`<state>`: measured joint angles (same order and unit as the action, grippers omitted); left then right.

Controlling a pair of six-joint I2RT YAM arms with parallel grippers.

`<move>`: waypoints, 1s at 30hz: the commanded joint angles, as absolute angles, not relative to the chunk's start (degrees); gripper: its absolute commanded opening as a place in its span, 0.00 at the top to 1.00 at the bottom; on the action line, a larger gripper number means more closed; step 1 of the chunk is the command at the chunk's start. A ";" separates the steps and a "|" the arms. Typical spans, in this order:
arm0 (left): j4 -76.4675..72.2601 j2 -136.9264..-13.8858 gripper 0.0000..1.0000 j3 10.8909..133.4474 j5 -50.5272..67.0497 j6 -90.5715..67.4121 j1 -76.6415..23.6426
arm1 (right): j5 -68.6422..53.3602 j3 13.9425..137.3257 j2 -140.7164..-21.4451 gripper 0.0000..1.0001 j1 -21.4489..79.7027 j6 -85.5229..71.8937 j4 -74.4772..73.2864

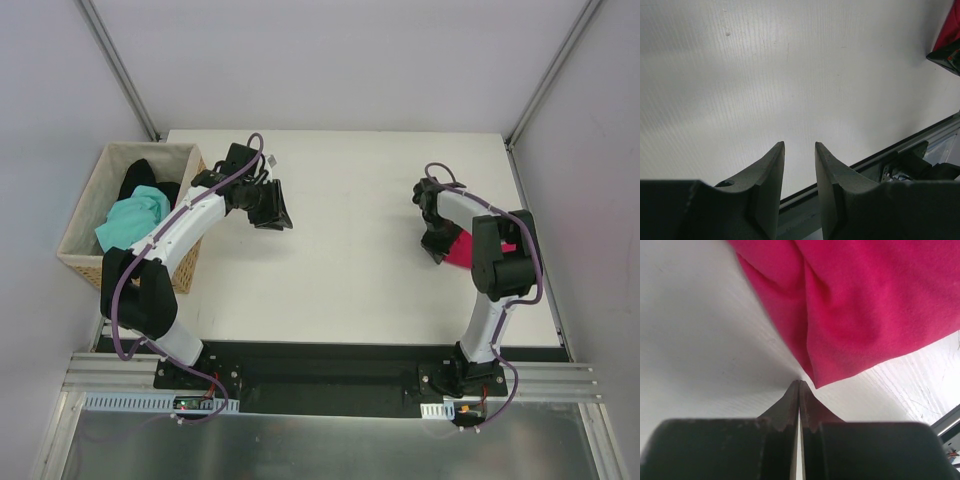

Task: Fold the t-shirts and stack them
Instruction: Put the neatly folded tshirt into the corner of the board with the right arm

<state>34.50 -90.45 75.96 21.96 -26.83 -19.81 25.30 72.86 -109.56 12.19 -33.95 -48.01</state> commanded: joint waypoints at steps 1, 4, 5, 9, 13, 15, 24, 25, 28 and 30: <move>34.01 -88.24 0.70 75.06 22.06 -27.25 -19.60 | 24.70 71.46 -108.02 0.99 10.64 -35.60 -47.55; 34.10 -88.33 0.70 74.97 22.15 -27.33 -19.60 | 24.43 71.19 -107.75 0.99 10.11 -36.03 -47.46; 34.01 -88.33 0.70 75.06 22.24 -27.33 -19.60 | 24.43 71.10 -107.67 0.99 9.85 -36.04 -47.37; 34.01 -88.59 0.70 75.23 22.32 -27.33 -19.60 | 24.26 70.58 -106.97 0.99 9.32 -36.39 -47.46; 34.01 -88.86 0.70 75.85 22.67 -27.16 -19.60 | 24.43 70.14 -106.09 0.99 8.35 -36.74 -47.72; 34.01 -88.95 0.70 75.85 22.59 -27.16 -19.60 | 24.61 69.87 -105.82 0.99 8.17 -36.74 -47.90; 34.10 -88.95 0.70 75.59 23.11 -27.07 -19.60 | 25.22 67.85 -103.89 0.99 6.50 -37.53 -48.34; 34.10 -88.86 0.70 75.59 23.03 -27.07 -19.60 | 25.22 67.68 -103.80 0.99 6.07 -37.62 -48.25; 34.01 -88.77 0.70 75.32 23.12 -27.16 -19.60 | 25.31 67.06 -103.45 0.99 5.72 -37.70 -48.25; 34.01 -88.60 0.70 75.15 23.03 -27.07 -19.60 | 25.49 66.80 -103.19 0.99 5.36 -37.62 -48.16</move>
